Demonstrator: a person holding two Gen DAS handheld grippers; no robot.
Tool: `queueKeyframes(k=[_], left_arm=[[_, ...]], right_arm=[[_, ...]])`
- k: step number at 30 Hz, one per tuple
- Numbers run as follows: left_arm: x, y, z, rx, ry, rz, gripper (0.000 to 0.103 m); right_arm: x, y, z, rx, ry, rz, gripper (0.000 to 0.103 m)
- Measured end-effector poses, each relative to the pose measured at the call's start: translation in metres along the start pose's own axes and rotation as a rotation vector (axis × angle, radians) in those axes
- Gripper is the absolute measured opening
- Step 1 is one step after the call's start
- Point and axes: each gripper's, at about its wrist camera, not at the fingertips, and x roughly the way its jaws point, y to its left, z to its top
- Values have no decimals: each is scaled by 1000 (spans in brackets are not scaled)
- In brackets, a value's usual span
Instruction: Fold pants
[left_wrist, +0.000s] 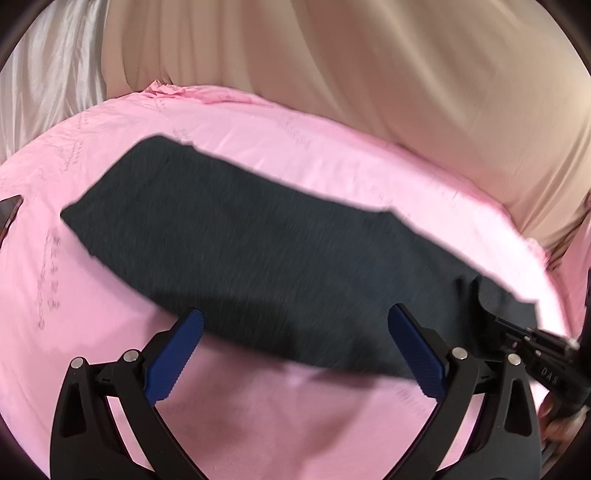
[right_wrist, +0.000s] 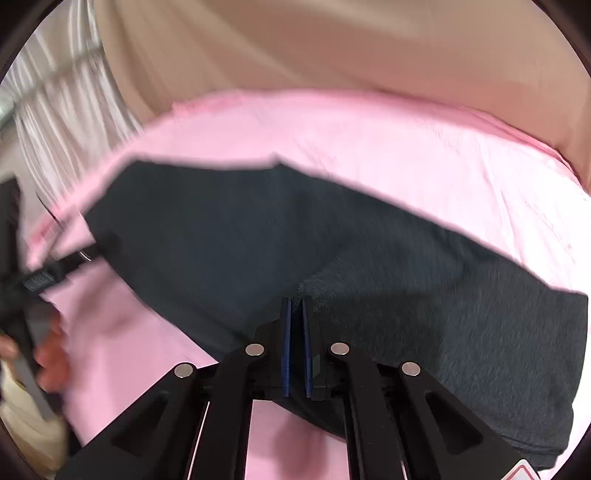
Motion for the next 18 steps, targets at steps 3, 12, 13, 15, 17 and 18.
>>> queueKeyframes(k=[3, 12, 13, 15, 17, 18], left_arm=[[-14, 0, 18, 3, -39, -45, 98], [-7, 101, 45, -140, 51, 232, 98], [-2, 122, 49, -202, 68, 262, 98], [5, 151, 54, -296, 100, 274, 98], [11, 170, 57, -367, 114, 256, 98], [14, 172, 59, -376, 115, 243, 98]], right_arm=[[21, 8, 0, -54, 87, -36, 27], [36, 14, -16, -123, 109, -190, 16], [32, 13, -9, -92, 79, -175, 16], [22, 15, 10, -38, 11, -133, 15], [17, 23, 23, -13, -34, -69, 15], [22, 29, 28, -19, -34, -44, 15]])
